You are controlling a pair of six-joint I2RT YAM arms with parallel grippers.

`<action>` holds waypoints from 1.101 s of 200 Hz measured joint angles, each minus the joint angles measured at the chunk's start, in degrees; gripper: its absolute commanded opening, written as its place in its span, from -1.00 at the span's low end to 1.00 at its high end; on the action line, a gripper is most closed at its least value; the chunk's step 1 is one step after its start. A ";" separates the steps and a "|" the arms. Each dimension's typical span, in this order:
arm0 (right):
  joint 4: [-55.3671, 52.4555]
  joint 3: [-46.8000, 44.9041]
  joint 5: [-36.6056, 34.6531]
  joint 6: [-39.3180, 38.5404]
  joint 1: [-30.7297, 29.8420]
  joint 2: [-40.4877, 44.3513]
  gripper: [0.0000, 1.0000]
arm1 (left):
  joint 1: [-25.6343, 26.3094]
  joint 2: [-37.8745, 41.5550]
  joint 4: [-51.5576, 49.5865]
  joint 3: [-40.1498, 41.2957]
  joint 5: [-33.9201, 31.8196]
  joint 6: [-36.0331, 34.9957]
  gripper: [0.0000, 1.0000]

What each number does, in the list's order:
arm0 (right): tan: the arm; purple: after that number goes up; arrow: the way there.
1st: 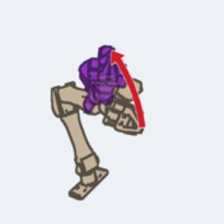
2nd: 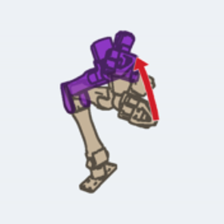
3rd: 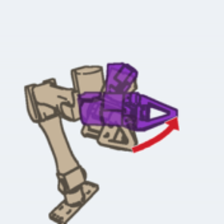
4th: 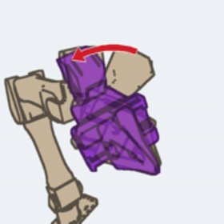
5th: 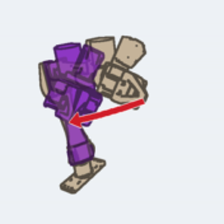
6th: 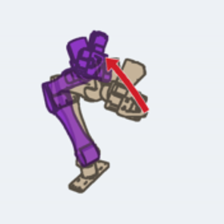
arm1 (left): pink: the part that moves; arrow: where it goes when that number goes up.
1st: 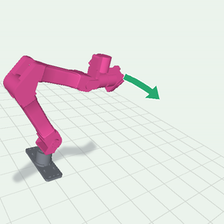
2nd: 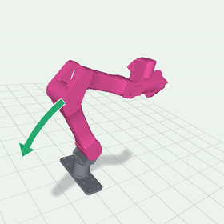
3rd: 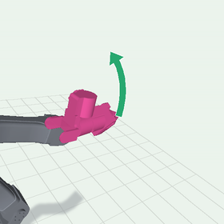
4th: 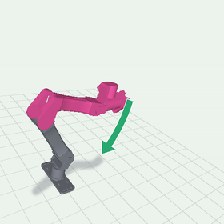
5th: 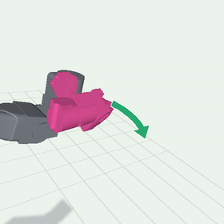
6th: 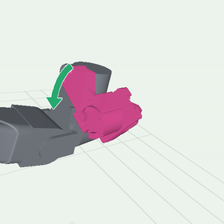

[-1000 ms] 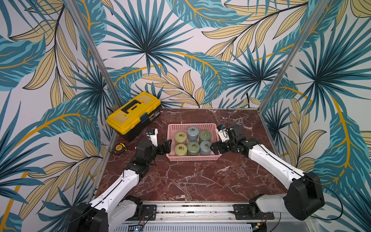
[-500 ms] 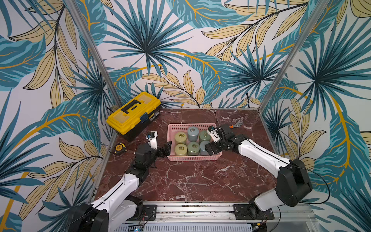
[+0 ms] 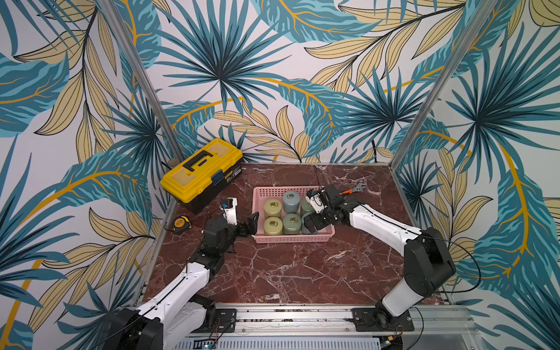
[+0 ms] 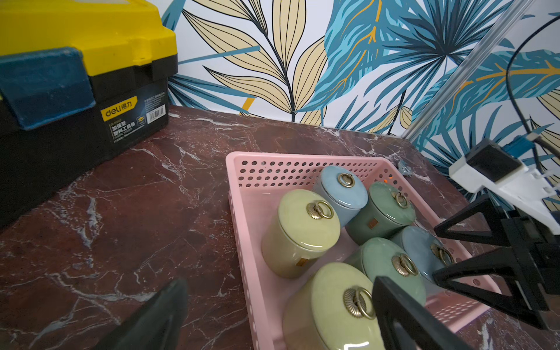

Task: Take the tea canister out of the basket
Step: Pick up the tea canister from the basket.

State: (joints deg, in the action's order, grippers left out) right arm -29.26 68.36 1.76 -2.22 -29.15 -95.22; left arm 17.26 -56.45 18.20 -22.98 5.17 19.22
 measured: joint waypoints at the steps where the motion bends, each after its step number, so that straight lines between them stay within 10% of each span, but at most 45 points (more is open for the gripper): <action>1: 0.00 0.02 0.02 0.00 0.00 -0.02 0.99 | 0.00 0.00 0.02 0.00 0.00 0.00 1.00; 168: -0.70 4.20 0.02 0.02 -0.85 -6.91 0.82 | 0.00 0.00 0.00 0.00 -0.07 -0.37 1.00; 220: -0.85 4.42 0.20 0.02 -0.87 -7.26 0.36 | 0.00 0.00 0.00 0.00 -0.07 -0.37 1.00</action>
State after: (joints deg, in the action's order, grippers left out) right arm -30.11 72.77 1.96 -2.20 -30.02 -102.48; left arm 17.26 -56.45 18.20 -22.98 5.10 18.85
